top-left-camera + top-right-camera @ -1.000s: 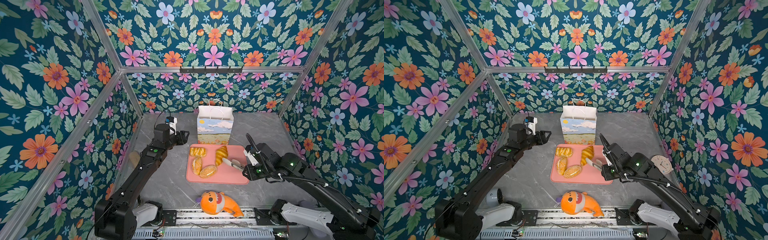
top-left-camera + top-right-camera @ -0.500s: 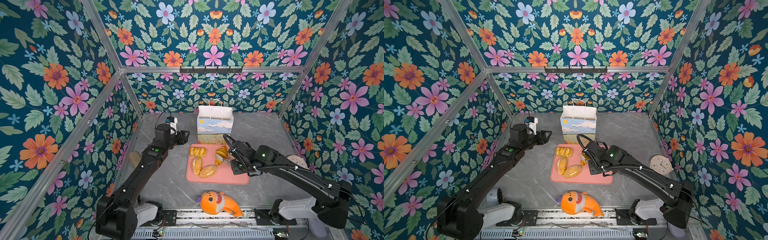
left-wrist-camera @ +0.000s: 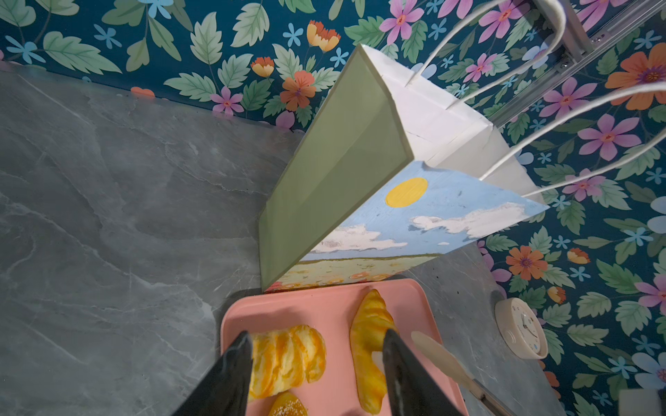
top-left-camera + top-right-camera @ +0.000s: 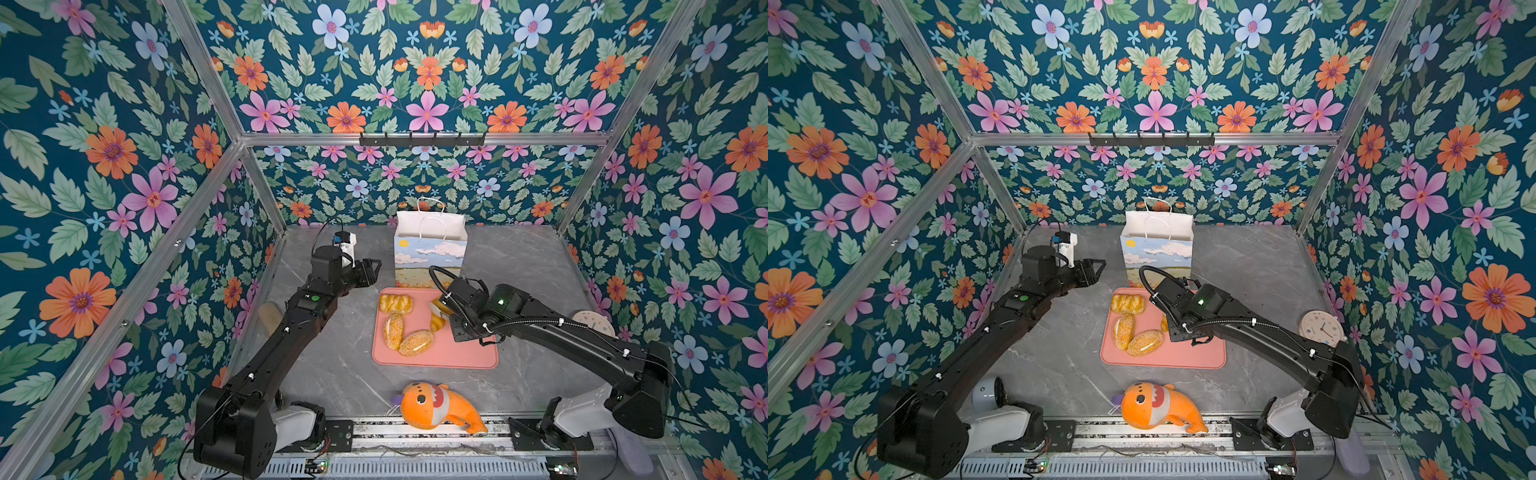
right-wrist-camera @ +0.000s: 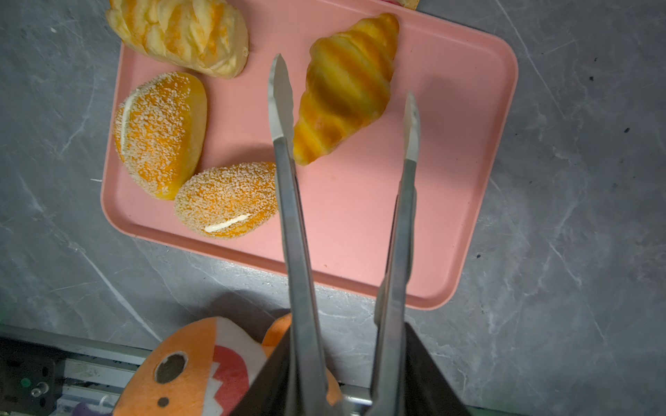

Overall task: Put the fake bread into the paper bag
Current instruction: 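Close the tongs around the croissant on the pink tray with the right gripper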

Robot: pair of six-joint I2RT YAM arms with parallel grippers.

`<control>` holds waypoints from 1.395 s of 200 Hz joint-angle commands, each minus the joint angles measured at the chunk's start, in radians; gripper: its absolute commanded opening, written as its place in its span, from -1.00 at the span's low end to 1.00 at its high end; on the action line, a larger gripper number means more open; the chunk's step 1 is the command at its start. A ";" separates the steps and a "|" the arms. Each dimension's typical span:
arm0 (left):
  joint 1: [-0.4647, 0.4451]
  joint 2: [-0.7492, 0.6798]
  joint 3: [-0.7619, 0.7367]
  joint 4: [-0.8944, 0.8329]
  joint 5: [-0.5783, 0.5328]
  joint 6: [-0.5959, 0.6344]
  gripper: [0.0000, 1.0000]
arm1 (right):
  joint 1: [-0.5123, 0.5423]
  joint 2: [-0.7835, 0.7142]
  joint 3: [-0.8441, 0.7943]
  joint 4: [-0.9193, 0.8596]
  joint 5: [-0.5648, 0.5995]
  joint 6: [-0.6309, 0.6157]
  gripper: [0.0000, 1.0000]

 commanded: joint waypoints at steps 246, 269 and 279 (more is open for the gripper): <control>0.001 0.016 -0.001 0.016 0.001 0.027 0.19 | 0.012 0.201 0.061 0.005 0.037 0.015 -0.19; 0.001 0.013 -0.003 0.016 0.001 0.025 0.20 | 0.012 0.200 0.061 0.008 0.037 0.009 -0.25; 0.000 0.013 -0.005 0.016 0.001 0.025 0.20 | 0.012 0.199 0.063 0.008 0.037 0.005 -0.30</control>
